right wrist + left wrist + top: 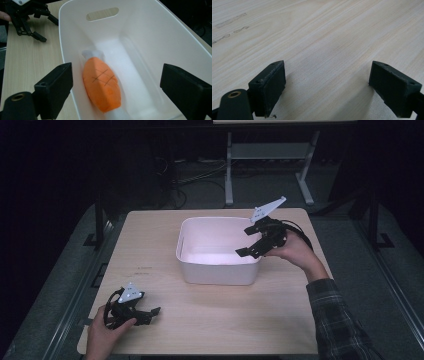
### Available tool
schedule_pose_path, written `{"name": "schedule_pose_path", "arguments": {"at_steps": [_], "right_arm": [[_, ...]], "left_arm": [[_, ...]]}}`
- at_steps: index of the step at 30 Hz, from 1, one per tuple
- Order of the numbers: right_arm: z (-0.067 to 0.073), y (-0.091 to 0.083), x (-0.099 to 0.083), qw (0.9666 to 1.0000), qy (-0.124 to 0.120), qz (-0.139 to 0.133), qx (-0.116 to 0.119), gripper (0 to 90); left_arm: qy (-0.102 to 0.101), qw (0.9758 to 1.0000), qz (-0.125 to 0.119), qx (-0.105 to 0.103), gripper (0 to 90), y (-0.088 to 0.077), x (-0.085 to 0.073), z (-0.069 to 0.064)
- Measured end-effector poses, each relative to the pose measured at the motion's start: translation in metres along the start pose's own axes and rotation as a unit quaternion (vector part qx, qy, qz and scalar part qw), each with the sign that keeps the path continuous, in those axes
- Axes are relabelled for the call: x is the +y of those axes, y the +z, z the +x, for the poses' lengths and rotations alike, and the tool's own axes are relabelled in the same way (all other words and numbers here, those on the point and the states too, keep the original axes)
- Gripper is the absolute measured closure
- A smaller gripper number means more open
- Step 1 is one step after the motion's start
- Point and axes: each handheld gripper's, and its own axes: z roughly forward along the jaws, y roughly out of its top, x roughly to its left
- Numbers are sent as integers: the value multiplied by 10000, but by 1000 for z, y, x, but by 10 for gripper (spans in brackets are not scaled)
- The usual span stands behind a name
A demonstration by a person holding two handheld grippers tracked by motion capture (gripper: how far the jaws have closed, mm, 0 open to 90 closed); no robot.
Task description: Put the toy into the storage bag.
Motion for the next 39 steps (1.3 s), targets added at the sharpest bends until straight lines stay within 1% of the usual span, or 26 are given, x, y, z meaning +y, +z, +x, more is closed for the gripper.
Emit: {"name": "schedule_pose_path", "arguments": {"at_steps": [8, 12, 18, 23, 26, 28, 34, 37, 39], "right_arm": [[4, -19, -23, 9992, 220, -170, -274, 97], [6, -29, -37, 9982, 343, -316, -385, 97], [6, -37, -58, 9963, 516, -433, -525, 97], [8, -40, -77, 9945, 640, -477, -676, 97], [10, -41, -90, 9928, 744, -506, -785, 97], [11, -41, -99, 9914, 808, -495, -899, 97], [18, -39, -125, 9874, 1017, -558, -1074, 97], [23, -36, -139, 9837, 1142, -521, -1284, 98], [26, -34, -148, 9819, 1208, -520, -1361, 98]], "left_arm": [[2, 10000, 1, 0, 131, 0, 0, 0], [1, 10000, 1, 0, 132, 0, 0, 0], [-13, 10000, -1, -2, 132, 0, 0, 0], [1, 10000, 1, 1, 131, 0, 0, 0], [-3, 10000, -1, 0, 131, 0, 0, 0], [-11, 10000, 0, -4, 132, 0, 0, 0], [0, 10000, 10, -2, 132, 0, 0, 0], [-13, 10000, 0, -5, 132, 0, 0, 0], [-9, 10000, 2, -5, 131, 0, 0, 0]]}}
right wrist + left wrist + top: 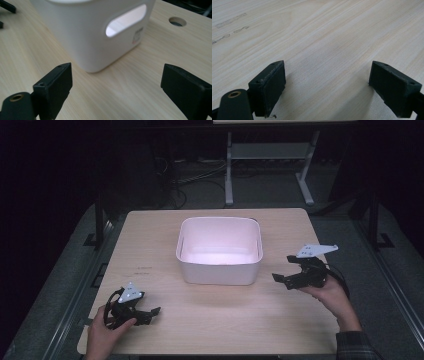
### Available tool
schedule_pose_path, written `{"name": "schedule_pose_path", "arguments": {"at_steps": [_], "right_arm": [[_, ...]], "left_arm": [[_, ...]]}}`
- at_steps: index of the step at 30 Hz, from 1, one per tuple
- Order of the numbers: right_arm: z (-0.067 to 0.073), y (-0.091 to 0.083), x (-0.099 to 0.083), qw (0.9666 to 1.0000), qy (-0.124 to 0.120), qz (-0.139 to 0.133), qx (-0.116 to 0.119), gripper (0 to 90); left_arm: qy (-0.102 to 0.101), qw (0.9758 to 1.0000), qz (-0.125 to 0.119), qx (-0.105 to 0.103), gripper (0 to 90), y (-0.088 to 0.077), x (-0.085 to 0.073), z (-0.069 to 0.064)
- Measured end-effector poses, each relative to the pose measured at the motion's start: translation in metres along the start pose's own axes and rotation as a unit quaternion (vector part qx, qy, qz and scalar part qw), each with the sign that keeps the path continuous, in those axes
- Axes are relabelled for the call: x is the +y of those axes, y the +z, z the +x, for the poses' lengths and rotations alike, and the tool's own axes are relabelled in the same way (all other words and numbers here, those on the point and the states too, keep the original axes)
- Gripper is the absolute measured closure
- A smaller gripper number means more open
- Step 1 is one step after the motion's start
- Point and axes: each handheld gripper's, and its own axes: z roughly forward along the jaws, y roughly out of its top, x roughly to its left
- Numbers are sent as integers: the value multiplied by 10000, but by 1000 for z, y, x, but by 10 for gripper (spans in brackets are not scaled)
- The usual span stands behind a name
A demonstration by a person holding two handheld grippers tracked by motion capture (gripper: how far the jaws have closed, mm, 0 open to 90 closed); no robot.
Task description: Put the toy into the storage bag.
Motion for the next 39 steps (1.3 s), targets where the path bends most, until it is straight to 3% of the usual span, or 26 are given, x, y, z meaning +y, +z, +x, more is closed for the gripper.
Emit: {"name": "schedule_pose_path", "arguments": {"at_steps": [9, 19, 28, 39], "right_arm": [[5, 2, -38, 9986, 327, 33, -422, 99], [17, 0, -70, 9950, 504, 161, -843, 101], [25, -1, -90, 9931, 534, 306, -993, 101], [28, 2, -100, 9917, 576, 460, -1056, 101]], "left_arm": [[17, 10000, 3, 3, 131, 0, 0, 0], [1, 10000, -15, 2, 131, 0, 0, 0], [1, 10000, -16, 5, 132, 0, 0, 0], [-1, 10000, -17, 5, 131, 0, 0, 0]]}}
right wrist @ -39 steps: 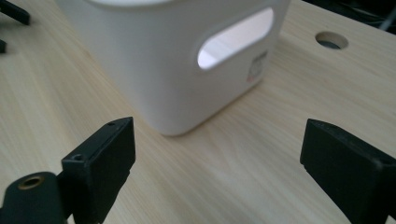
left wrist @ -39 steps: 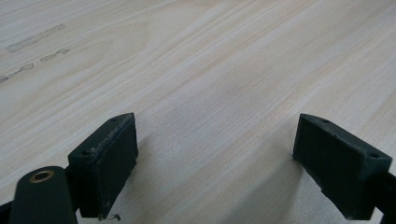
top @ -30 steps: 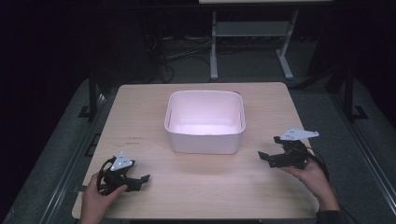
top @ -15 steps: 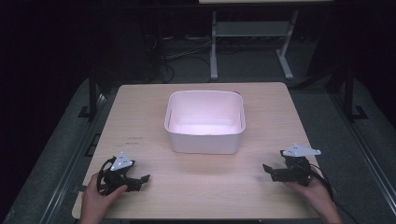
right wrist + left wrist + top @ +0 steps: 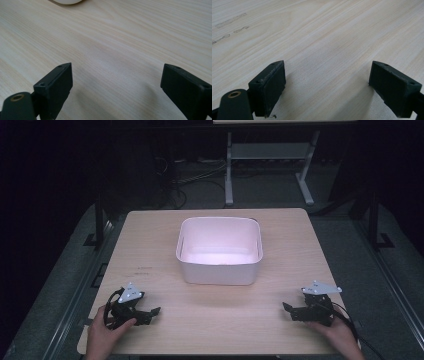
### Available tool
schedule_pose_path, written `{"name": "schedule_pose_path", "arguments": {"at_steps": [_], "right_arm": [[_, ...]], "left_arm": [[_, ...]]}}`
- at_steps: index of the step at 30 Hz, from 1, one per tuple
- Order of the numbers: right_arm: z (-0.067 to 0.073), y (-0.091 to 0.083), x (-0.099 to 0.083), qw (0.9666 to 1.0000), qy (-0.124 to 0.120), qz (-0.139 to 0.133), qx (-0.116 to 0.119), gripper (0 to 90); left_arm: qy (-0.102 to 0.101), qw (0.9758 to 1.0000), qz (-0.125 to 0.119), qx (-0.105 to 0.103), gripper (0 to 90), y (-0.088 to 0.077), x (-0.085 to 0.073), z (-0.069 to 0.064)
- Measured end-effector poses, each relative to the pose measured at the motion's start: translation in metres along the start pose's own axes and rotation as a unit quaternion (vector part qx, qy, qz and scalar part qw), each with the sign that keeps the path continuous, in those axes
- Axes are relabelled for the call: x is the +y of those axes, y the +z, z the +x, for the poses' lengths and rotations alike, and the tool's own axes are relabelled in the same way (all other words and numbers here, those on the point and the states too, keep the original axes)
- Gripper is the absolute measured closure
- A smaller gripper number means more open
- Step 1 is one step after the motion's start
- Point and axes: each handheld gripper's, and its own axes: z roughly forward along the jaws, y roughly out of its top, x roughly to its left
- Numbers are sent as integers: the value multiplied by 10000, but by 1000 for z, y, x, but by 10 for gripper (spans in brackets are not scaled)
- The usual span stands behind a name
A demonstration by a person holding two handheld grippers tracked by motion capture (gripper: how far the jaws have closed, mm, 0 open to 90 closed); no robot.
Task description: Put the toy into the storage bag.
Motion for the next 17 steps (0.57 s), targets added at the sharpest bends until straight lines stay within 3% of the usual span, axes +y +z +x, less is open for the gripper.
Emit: {"name": "schedule_pose_path", "arguments": {"at_steps": [5, 11, 17], "right_arm": [[2, 5, -3, 9999, -45, 132, -20, 98], [2, 7, -3, 9998, 69, 143, 123, 97], [2, 7, -4, 9998, 64, 144, 123, 96]], "left_arm": [[3, 10000, 0, -1, 132, 0, 0, 0], [-1, 10000, 0, -1, 131, 0, 0, 0], [1, 10000, 2, 2, 131, 0, 0, 0]]}}
